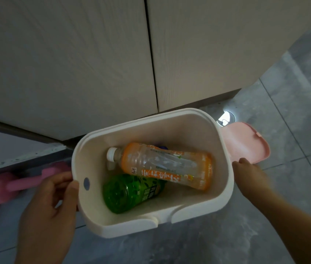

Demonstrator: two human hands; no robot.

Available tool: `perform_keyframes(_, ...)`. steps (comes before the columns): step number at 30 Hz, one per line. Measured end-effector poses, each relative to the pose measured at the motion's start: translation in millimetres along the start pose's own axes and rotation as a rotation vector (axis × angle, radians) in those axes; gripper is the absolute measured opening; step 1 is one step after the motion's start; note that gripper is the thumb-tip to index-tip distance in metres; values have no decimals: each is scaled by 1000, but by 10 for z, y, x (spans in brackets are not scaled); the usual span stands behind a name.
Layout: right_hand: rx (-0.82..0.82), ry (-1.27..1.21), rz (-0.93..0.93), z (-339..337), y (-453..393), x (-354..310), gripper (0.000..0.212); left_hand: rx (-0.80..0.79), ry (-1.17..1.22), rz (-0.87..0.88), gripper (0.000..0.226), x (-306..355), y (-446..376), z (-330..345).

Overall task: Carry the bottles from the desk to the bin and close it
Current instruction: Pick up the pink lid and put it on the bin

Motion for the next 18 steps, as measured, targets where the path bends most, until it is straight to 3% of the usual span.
perform_keyframes(9, 82, 56, 25, -431, 517, 248, 23, 4, -49, -52, 9, 129, 56, -4)
perform_keyframes(18, 341, -593, 156, -1254, 1338, 448, 11, -63, -125, -118, 10, 279, 89, -8)
Point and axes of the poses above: each hand's wrist, its own y-axis away from the middle knuckle, its own z-axis out of the palm, x = y × z, the point moved 10 cm from there along -y, towards the middle knuckle, and after that the axes turned 7 degrees about -z, right-handed, at the moved point
